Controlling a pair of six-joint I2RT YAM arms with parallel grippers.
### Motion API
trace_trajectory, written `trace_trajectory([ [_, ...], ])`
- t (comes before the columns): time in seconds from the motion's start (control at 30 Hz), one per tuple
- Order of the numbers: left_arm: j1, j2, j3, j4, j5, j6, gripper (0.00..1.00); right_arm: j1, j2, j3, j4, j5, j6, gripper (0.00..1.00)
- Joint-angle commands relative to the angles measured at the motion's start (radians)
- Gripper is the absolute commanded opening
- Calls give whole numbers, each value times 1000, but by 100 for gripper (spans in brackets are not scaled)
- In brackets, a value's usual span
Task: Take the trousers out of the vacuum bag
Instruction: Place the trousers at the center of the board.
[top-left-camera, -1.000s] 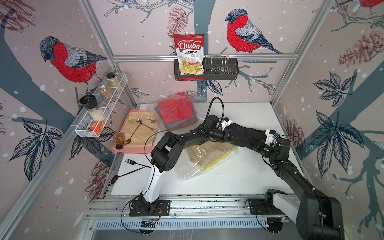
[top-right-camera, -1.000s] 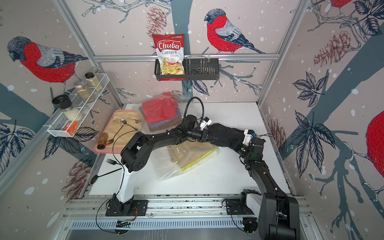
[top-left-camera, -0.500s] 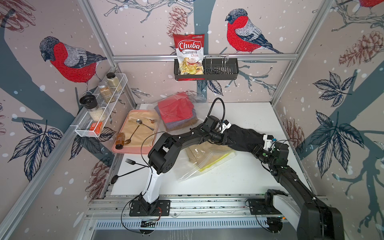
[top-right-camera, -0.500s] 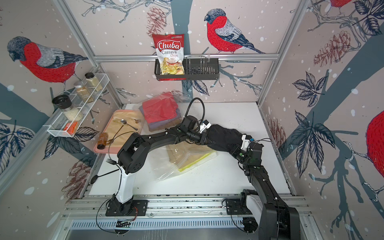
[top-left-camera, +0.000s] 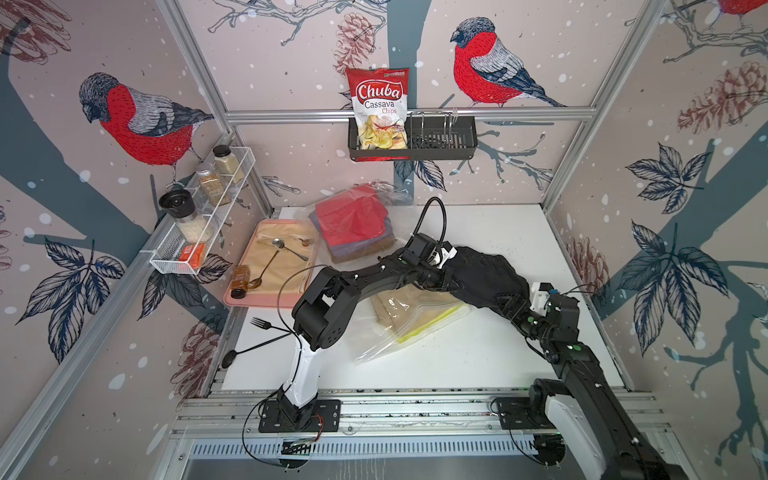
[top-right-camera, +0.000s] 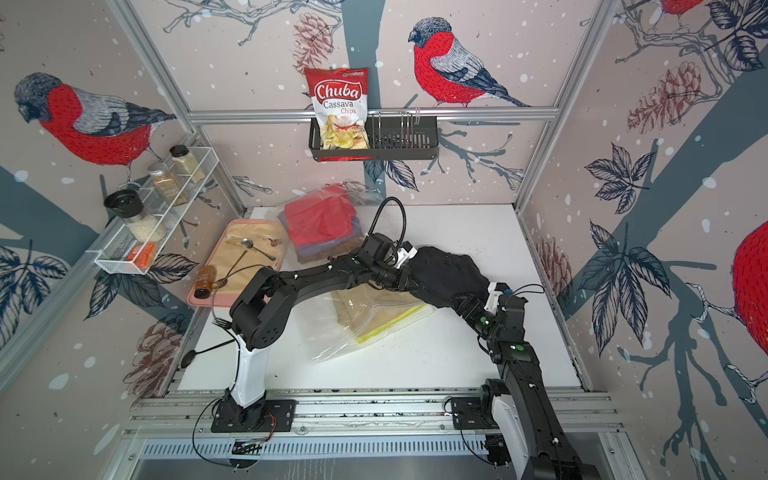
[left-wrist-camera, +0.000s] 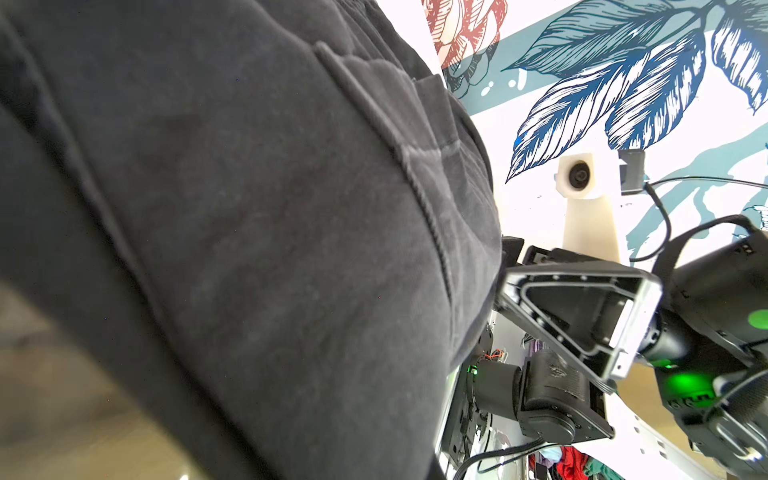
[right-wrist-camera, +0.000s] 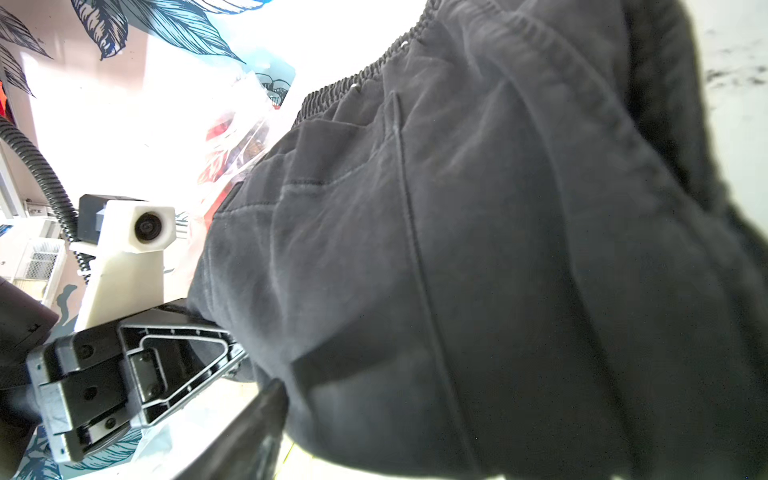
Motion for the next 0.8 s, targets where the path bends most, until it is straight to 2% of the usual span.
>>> trace_trajectory([
  [0.0, 4, -23, 16, -27, -23, 9, 6, 1, -37, -12, -62, -9, 22, 87],
  [0.07, 8, -30, 18, -44, -27, 16, 6, 1, -64, -36, -40, -59, 41, 92],
  [0.17, 18, -39, 15, -55, -29, 20, 6, 19, -88, -46, -53, -114, 19, 90],
  [0.33, 28, -41, 24, -59, -30, 21, 6, 111, -97, -19, -149, -22, -27, 78],
  [0.47, 28, -45, 23, -49, -31, 10, 6, 158, -105, -69, -104, 51, 35, 56],
  [0.6, 27, -47, 14, -40, -27, 3, 6, 179, -88, -168, 63, 86, 153, 31],
  [0.77, 24, -51, -2, -26, -24, -2, 6, 185, -36, -212, 226, 153, 212, 9],
])
